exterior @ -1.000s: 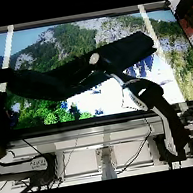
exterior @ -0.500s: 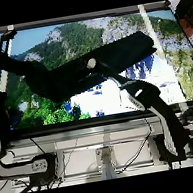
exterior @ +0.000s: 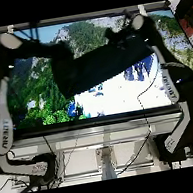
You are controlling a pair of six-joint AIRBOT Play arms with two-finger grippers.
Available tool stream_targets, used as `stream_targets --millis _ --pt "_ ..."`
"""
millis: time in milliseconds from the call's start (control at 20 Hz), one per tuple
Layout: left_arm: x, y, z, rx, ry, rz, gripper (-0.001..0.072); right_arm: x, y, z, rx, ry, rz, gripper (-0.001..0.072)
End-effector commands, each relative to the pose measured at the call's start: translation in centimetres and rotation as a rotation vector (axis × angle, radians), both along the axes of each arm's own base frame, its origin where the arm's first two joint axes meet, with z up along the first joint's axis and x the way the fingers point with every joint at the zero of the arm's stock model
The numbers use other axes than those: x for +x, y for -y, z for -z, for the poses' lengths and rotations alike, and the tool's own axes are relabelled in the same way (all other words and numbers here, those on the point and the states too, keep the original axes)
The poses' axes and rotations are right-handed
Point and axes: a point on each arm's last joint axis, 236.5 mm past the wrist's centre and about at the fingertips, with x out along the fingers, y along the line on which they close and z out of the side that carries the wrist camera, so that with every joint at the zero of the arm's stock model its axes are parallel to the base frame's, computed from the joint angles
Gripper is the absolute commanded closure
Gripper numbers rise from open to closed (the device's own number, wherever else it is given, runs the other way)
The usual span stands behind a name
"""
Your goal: Fold the clothes and pants, and hang the long-sleeved shirts on hangers.
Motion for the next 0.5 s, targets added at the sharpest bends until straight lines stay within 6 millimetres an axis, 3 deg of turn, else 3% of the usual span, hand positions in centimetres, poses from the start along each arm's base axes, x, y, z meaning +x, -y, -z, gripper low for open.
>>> stream_targets --millis 0,50,100,200,300,350,400,450 --pt "2.2 7.5 1.9 -0.117 0.051 -0.029 0.0551 -1.0 5.1 -1.6 -0.046 -0.016 0.008 0.0471" --pt "2.5 8.6 3.3 -0.115 0.043 -0.029 0.0368 -1.2 5.4 -1.6 -0.055 -0.013 -0.014 0.0299" --pt "2.6 9.2 4.7 -0.109 0.027 -0.027 0.0286 -1.6 5.2 -1.5 -0.063 -0.012 -0.057 0.0301" --pt "2.6 9.5 6.1 -0.105 -0.003 -0.032 0.0286 -2.3 4.8 -1.5 -0.06 -0.019 -0.106 0.0301" --pt "3.1 8.2 5.6 -0.117 -0.022 -0.065 0.0302 -2.1 4.3 -1.8 -0.04 -0.003 -0.116 0.0301" --pt "3.1 7.0 5.2 -0.109 -0.03 -0.067 0.0422 -1.9 4.0 -1.9 -0.026 0.004 -0.115 0.0302" --pt "3.0 5.3 5.0 -0.09 -0.044 -0.065 0.0689 -1.9 3.7 -2.0 -0.012 0.008 -0.121 0.0326" --pt "3.0 3.4 4.8 -0.073 -0.058 -0.069 0.0688 -2.0 3.1 -2.1 0.005 0.018 -0.149 0.0465"
